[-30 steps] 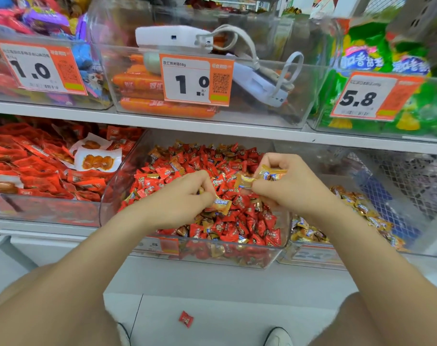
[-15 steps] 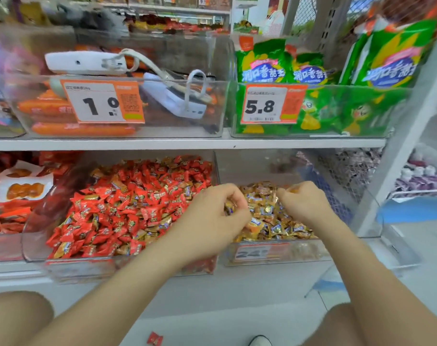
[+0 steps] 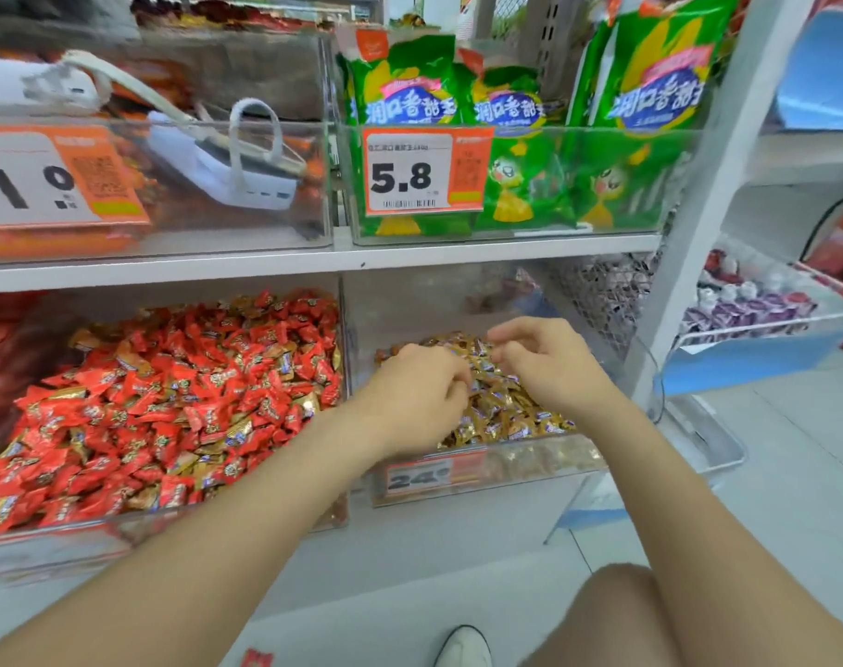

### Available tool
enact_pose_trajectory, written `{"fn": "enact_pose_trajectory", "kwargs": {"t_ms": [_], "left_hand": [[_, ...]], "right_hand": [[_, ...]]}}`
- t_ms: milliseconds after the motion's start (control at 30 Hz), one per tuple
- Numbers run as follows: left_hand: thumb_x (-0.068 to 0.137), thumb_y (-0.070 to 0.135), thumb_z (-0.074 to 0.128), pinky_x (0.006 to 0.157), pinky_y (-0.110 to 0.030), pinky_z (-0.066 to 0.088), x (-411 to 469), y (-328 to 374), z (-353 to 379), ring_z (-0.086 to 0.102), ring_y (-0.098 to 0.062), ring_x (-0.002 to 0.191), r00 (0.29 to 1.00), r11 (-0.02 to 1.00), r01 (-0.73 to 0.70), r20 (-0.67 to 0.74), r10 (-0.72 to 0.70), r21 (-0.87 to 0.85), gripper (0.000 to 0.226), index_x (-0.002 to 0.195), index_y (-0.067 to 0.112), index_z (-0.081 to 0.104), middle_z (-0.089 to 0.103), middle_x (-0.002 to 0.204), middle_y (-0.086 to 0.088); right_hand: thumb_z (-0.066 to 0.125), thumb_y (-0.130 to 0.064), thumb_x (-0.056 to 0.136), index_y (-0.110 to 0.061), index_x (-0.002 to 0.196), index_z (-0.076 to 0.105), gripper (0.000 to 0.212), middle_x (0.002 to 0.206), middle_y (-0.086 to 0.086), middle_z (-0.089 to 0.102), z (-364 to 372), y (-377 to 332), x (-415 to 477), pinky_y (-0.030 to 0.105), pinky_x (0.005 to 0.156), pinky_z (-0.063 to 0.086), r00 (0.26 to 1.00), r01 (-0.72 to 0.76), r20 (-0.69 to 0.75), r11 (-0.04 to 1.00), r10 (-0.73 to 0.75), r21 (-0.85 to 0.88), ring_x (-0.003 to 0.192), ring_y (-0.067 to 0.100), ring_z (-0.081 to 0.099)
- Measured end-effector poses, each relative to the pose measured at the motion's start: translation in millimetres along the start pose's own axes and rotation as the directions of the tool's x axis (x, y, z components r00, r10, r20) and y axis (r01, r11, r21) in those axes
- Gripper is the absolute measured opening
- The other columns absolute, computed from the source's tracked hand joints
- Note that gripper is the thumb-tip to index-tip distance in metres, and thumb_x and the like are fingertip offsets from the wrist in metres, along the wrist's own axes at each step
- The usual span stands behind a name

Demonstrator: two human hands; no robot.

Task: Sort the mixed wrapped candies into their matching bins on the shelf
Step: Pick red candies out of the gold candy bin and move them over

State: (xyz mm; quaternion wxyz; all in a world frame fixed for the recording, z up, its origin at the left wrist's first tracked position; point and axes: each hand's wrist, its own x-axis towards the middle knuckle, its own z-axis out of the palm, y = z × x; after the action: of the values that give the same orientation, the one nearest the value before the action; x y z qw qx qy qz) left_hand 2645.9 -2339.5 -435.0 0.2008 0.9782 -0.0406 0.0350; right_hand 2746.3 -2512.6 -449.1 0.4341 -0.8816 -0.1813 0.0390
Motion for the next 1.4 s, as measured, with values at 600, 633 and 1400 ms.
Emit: {"fn": "enact_pose_trajectory", "kwargs": {"t_ms": [600,633,1400], "left_hand": [[0.078,0.068,0.035,0.110,-0.049,0.044,-134,-191,-83,0.053,-0.037,0.126,0.855,0.880,0.465,-0.305,-0.420,0.091,0.080,0.136,0.020,0.061,0.059,0.132,-0.012],[0.075,0.075,0.033,0.113,-0.051,0.040,-131,-200,-84,0.048,-0.041,0.131,0.825,0.847,0.526,-0.292,-0.483,0.085,0.090,0.143,0.020,0.054,0.055,0.138,-0.016],[0.106,0.036,0.050,0.081,-0.043,0.048,-129,-230,-119,0.063,-0.048,0.096,0.716,0.813,0.569,-0.412,-0.564,-0.126,0.043,0.073,0.009,0.056,0.058,0.078,-0.017]], "right_hand": [[0.054,-0.026,0.096,-0.008,0.146,0.046,0.054,0.133,0.023,0.049,182,-174,-18,0.052,0.109,0.037,0.929,0.370,0.186,0.793,-0.320,-0.484,0.126,0.045,0.043],[0.054,-0.030,0.095,-0.012,0.151,0.042,0.060,0.137,0.024,0.048,189,-177,-10,0.052,0.111,0.037,0.947,0.321,0.171,0.819,-0.271,-0.476,0.129,0.048,0.042],[0.062,-0.030,0.072,-0.030,0.153,0.043,0.083,0.138,0.010,0.059,238,-208,-17,0.033,0.100,0.053,0.792,0.347,0.566,0.932,-0.230,-0.107,0.120,0.024,0.064]]}}
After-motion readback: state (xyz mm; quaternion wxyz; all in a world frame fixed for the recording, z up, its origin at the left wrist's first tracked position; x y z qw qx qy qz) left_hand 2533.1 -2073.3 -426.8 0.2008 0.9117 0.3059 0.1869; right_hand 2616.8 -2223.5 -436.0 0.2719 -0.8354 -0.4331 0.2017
